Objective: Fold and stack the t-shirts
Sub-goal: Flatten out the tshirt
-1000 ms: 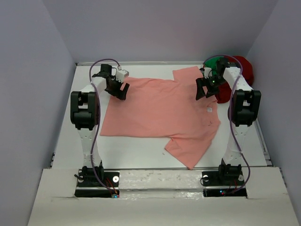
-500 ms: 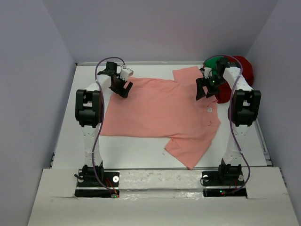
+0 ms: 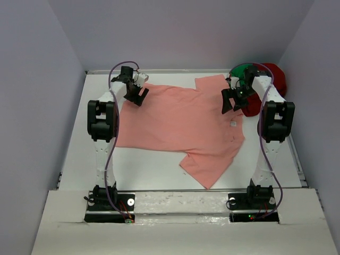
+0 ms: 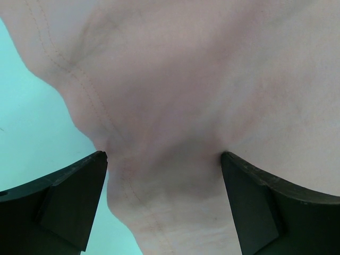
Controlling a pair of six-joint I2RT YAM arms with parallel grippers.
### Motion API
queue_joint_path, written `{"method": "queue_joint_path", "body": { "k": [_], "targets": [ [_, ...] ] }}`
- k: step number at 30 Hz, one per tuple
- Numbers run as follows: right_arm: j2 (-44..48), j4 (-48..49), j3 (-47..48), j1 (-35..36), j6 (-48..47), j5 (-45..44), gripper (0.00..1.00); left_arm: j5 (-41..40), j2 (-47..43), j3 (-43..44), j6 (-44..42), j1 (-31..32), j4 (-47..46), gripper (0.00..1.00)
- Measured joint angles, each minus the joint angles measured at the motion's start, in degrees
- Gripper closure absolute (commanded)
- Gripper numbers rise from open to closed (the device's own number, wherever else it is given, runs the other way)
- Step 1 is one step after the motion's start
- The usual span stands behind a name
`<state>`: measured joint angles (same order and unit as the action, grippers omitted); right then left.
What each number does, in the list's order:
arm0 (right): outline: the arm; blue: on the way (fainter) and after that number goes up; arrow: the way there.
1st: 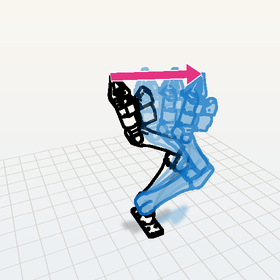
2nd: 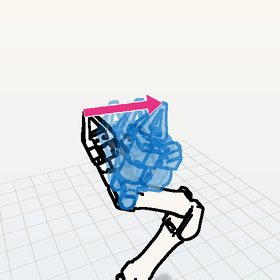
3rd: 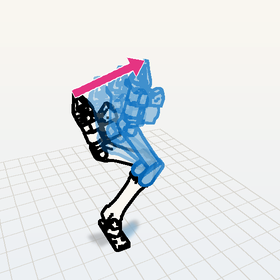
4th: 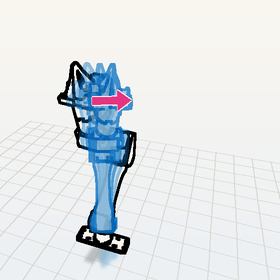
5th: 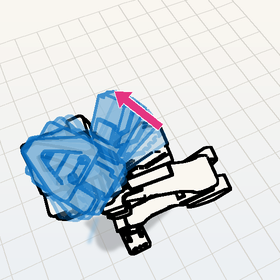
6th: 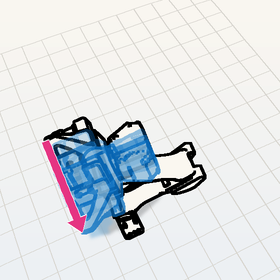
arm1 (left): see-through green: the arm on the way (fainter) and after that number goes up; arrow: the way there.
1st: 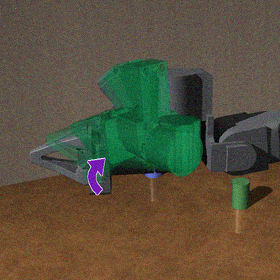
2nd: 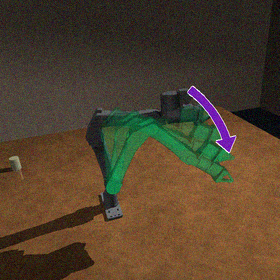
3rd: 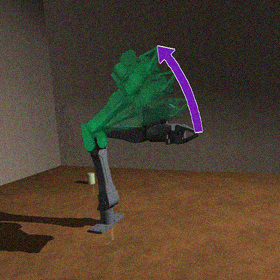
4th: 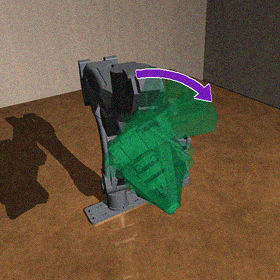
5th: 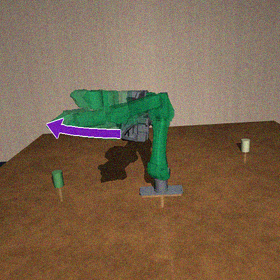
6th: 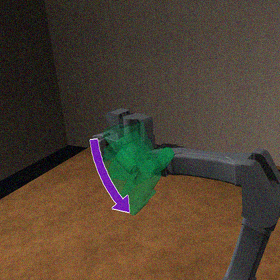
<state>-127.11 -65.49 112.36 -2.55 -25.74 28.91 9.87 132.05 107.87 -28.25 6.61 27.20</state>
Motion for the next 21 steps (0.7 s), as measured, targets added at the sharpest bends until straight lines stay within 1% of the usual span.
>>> {"method": "queue_joint_path", "body": {
  "k": [6,14,18,21],
  "targets": [
    [0.00,0.07,-1.73,0.00,0.02,0.00,0.00,-2.89,0.22,0.50,1.66,-0.09,0.13,0.01],
    [-0.02,0.66,-1.66,0.02,0.28,0.55,0.00,-3.23,0.09,0.50,2.71,-1.42,0.46,0.01],
    [-1.66,1.64,0.04,0.02,0.96,1.73,0.00,-3.39,-0.74,0.31,2.64,-1.92,2.71,0.01],
    [-5.38,2.03,3.23,0.28,1.33,2.56,0.00,-2.56,-3.56,-1.05,2.56,-2.34,5.35,0.01]
  ]
}}
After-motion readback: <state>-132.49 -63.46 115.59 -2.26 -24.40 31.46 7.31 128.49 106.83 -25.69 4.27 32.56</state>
